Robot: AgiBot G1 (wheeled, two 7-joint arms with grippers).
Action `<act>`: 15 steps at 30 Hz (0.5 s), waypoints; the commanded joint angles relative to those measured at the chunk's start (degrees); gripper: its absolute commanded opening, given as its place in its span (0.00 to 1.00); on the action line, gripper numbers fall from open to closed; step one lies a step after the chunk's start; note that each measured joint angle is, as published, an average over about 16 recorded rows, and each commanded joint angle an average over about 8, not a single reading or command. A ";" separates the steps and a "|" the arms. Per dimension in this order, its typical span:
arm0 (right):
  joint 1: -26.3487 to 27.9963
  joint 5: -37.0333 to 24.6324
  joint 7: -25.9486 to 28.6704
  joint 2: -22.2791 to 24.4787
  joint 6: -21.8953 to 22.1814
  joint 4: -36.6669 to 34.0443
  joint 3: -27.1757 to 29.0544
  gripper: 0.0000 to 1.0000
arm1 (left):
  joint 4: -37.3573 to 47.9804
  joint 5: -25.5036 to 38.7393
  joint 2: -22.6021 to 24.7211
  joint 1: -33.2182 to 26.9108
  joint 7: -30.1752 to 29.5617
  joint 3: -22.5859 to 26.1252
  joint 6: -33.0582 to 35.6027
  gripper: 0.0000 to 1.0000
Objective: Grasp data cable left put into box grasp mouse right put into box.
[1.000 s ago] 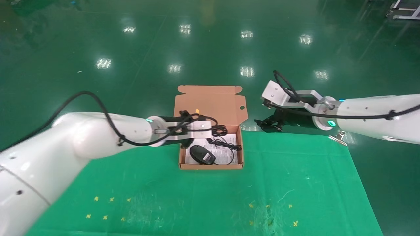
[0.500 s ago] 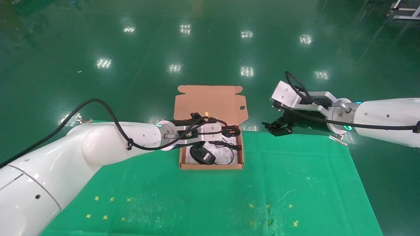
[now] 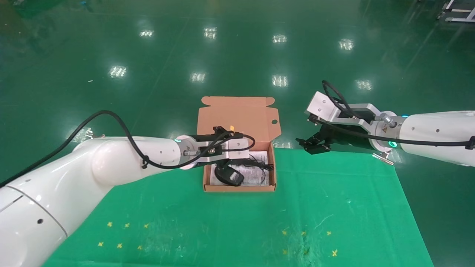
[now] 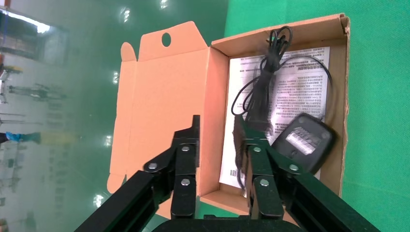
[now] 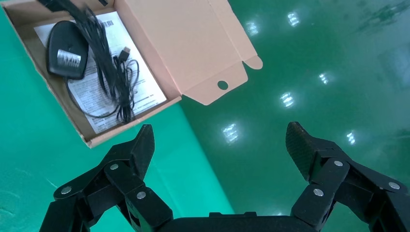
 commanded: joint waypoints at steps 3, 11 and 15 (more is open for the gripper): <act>0.27 0.04 -0.09 0.09 0.10 0.12 0.14 1.00 | -0.89 -0.52 -1.05 -0.69 -0.68 -0.31 0.02 1.00; 3.99 -1.24 -1.33 1.58 -1.07 1.85 0.64 1.00 | -2.91 -1.35 -4.33 -5.76 -1.99 -2.50 -0.85 1.00; 5.19 -2.10 -1.78 2.05 -2.44 2.30 0.37 1.00 | -3.84 -2.19 -5.55 -6.54 -2.10 -3.38 -0.64 1.00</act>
